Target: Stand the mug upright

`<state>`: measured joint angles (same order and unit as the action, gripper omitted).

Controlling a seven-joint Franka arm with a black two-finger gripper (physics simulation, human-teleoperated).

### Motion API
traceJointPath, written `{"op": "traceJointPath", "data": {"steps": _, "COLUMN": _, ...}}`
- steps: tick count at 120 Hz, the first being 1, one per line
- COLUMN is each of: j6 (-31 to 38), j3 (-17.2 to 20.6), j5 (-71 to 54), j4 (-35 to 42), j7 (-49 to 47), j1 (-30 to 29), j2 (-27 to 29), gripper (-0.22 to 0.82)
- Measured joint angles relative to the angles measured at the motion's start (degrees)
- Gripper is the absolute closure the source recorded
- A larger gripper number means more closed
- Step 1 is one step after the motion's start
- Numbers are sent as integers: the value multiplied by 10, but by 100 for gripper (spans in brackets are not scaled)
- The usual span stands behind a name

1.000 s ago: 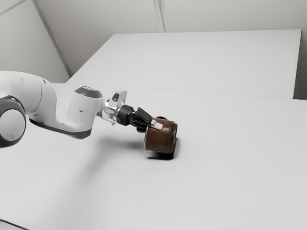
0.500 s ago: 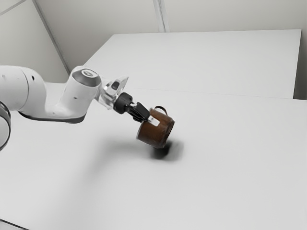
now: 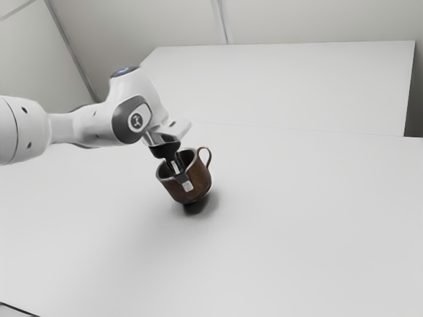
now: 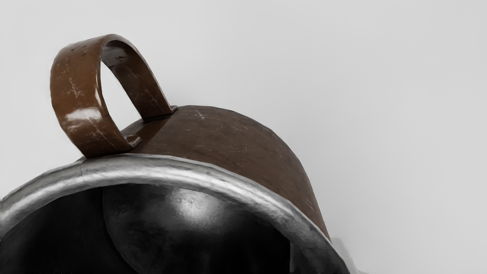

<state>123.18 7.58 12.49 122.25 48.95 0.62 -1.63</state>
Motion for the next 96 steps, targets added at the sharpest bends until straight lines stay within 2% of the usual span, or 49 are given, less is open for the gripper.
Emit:
{"op": "traceJointPath", "data": {"steps": 26, "j6": 47, "j3": 24, "j5": -47, "j4": 73, "j7": -14, "j1": 8, "j2": 46, "gripper": 77}}
{"op": "traceJointPath", "data": {"steps": 40, "j6": 59, "j3": 29, "j5": -53, "j4": 100, "j7": -20, "j1": -8, "j2": 63, "gripper": 77}}
{"op": "traceJointPath", "data": {"steps": 96, "j6": 74, "j3": 43, "j5": -69, "j4": 158, "j7": -38, "j1": -14, "j2": 89, "gripper": 77}}
